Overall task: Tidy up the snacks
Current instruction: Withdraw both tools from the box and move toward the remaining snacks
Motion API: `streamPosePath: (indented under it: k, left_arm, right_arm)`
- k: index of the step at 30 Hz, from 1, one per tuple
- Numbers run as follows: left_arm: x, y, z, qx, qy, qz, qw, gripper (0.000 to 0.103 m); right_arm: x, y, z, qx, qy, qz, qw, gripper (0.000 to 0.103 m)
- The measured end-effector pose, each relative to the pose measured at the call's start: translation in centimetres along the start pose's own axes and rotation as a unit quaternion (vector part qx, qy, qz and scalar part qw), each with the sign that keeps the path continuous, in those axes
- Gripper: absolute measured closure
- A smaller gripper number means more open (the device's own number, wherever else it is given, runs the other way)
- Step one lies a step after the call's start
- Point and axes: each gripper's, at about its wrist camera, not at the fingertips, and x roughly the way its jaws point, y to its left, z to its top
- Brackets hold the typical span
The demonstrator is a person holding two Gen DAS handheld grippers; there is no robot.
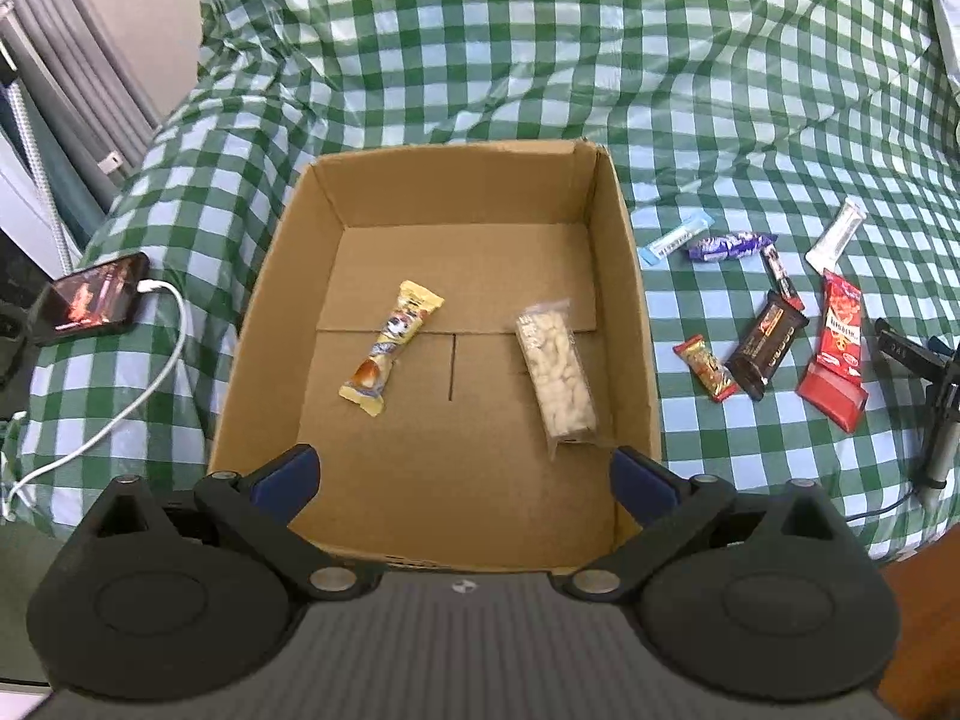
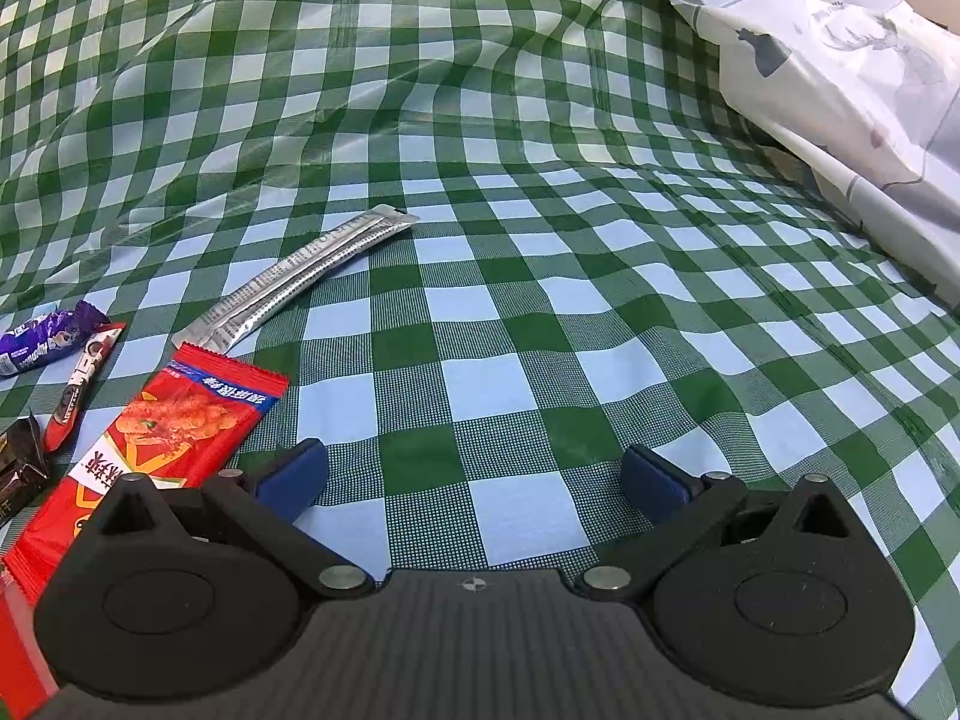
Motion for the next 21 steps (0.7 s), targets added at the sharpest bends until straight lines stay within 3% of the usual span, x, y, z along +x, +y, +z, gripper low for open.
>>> streamPosePath:
  k: [9, 21]
  left_arm:
    - [-0.8, 1.5, -0.2, -0.025, -0.006, 0.001, 0.9997, 0.000]
    - [-2.0, 0.1, -0.8, -0.004, -0.021, -0.006, 0.9998, 0.000]
  right_arm:
    - [0.0, 0.0, 0.0, 0.000, 0.000, 0.000, 1.000, 0.000]
    - [-0.1, 0.0, 0.0, 0.000, 0.000, 0.000, 1.000, 0.000]
